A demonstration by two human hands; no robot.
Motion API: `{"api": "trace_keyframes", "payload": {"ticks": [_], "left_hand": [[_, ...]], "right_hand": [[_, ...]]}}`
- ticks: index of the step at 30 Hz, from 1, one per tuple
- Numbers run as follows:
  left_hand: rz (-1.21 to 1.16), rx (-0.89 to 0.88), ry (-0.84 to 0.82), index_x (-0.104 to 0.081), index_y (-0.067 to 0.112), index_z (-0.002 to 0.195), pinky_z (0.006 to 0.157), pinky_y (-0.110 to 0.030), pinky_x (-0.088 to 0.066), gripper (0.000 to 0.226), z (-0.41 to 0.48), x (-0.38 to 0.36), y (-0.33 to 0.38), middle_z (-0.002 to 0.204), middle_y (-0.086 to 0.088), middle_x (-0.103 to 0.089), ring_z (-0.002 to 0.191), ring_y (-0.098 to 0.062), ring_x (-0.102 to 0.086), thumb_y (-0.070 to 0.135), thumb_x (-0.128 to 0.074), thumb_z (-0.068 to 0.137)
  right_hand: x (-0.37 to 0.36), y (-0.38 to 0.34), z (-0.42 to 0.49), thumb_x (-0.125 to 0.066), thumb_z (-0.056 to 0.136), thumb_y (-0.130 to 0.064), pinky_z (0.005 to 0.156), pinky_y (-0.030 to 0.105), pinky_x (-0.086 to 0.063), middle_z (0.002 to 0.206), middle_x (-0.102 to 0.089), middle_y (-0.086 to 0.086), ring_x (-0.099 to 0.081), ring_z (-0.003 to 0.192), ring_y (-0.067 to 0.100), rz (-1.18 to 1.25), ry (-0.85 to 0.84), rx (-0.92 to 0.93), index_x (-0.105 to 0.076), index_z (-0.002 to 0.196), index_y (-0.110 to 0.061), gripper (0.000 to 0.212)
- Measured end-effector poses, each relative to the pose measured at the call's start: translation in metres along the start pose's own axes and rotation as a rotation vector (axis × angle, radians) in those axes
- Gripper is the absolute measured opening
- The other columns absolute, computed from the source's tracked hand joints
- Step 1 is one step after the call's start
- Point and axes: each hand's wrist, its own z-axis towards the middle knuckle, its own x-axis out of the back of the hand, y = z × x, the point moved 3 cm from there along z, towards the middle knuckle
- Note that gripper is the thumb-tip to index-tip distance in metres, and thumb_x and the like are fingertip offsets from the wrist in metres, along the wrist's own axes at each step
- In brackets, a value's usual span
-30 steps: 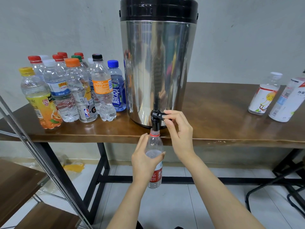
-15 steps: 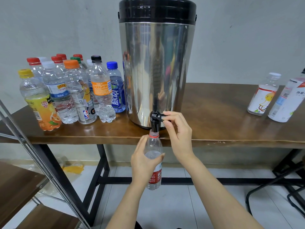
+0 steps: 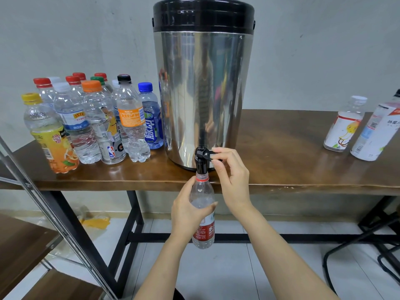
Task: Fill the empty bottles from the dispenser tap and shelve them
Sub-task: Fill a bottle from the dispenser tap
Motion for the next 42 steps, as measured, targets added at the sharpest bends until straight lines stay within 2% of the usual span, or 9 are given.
{"api": "trace_keyframes", "payload": {"ticks": [7,10,17,19,23,31,35,38,42], "left_hand": [[-0.009,0.017,-0.032,-0.042,0.056,0.128,0.096,-0.016,-0.043,0.083,0.0023,0.0022,-0.0022,0.120,0.037,-0.053,0.114,0.013,-0.050,0.030,-0.090,0.066],[-0.016,0.026,-0.036,-0.045,0.048,0.136,0.100,-0.023,-0.046,0.085,0.0024,0.0020,-0.0045,0.130,0.027,-0.056,0.120,0.004,-0.051,0.031,-0.090,0.066],[-0.011,0.028,-0.039,-0.038,0.071,0.119,0.090,-0.007,-0.038,0.084,0.0013,0.0036,-0.0025,0.118,0.046,-0.050,0.115,0.013,-0.050,0.031,-0.089,0.067],[-0.018,0.028,-0.037,-0.039,0.068,0.121,0.092,-0.009,-0.039,0.082,0.0012,0.0031,-0.0021,0.121,0.042,-0.050,0.119,0.008,-0.049,0.031,-0.089,0.067],[-0.020,0.033,-0.043,-0.047,0.049,0.135,0.101,-0.027,-0.046,0.082,0.0014,0.0013,-0.0047,0.135,0.025,-0.055,0.127,-0.002,-0.050,0.035,-0.089,0.067],[0.002,0.039,-0.046,-0.046,0.042,0.140,0.102,-0.026,-0.044,0.086,0.0005,0.0015,-0.0041,0.138,0.020,-0.055,0.126,-0.002,-0.049,0.032,-0.089,0.067],[0.007,0.046,-0.046,-0.046,0.036,0.143,0.105,-0.032,-0.046,0.087,0.0007,0.0001,-0.0060,0.140,0.017,-0.055,0.129,-0.005,-0.049,0.035,-0.089,0.067],[0.003,0.039,-0.044,-0.047,0.038,0.142,0.105,-0.030,-0.046,0.086,0.0007,0.0001,-0.0058,0.139,0.020,-0.055,0.128,-0.003,-0.049,0.034,-0.089,0.067],[-0.013,0.043,-0.040,-0.048,0.041,0.140,0.104,-0.032,-0.048,0.084,0.0007,0.0004,-0.0058,0.137,0.021,-0.055,0.127,-0.003,-0.050,0.032,-0.089,0.067]], "right_hand": [[-0.0003,0.0000,-0.0002,-0.052,0.096,-0.023,0.091,0.008,-0.040,0.112,-0.060,-0.014,-0.057,0.111,0.000,-0.001,0.010,0.006,-0.068,0.098,-0.009,0.021],[-0.0006,0.0011,-0.0006,-0.053,0.097,-0.023,0.090,0.008,-0.041,0.113,-0.060,-0.016,-0.057,0.110,-0.001,-0.006,0.007,-0.003,-0.068,0.098,-0.011,0.019],[-0.0006,0.0003,-0.0011,-0.052,0.096,-0.023,0.091,0.008,-0.041,0.113,-0.061,-0.012,-0.057,0.110,-0.001,-0.011,0.010,-0.002,-0.068,0.098,-0.011,0.020],[-0.0007,0.0007,-0.0009,-0.053,0.096,-0.022,0.091,0.008,-0.041,0.112,-0.061,-0.014,-0.057,0.110,-0.001,-0.012,0.011,0.000,-0.068,0.098,-0.012,0.019],[-0.0013,0.0014,-0.0008,-0.054,0.096,-0.021,0.091,0.008,-0.041,0.113,-0.059,-0.020,-0.057,0.111,-0.001,-0.012,0.006,-0.004,-0.066,0.098,-0.018,0.013],[-0.0014,-0.0007,-0.0011,-0.052,0.096,-0.026,0.091,0.007,-0.041,0.113,-0.057,-0.024,-0.056,0.111,-0.004,-0.015,0.008,0.003,-0.064,0.099,-0.024,0.012],[-0.0013,0.0026,-0.0015,-0.055,0.098,-0.021,0.093,0.009,-0.042,0.114,-0.057,-0.023,-0.056,0.112,-0.004,-0.025,0.003,-0.002,-0.066,0.100,-0.019,0.011],[-0.0008,0.0035,-0.0012,-0.056,0.098,-0.016,0.093,0.008,-0.041,0.114,-0.057,-0.022,-0.056,0.112,-0.004,-0.032,0.004,-0.008,-0.067,0.099,-0.016,0.011],[-0.0010,0.0004,-0.0010,-0.054,0.096,-0.022,0.090,0.007,-0.041,0.113,-0.058,-0.019,-0.056,0.111,-0.005,-0.016,0.009,0.007,-0.067,0.099,-0.015,0.015]]}}
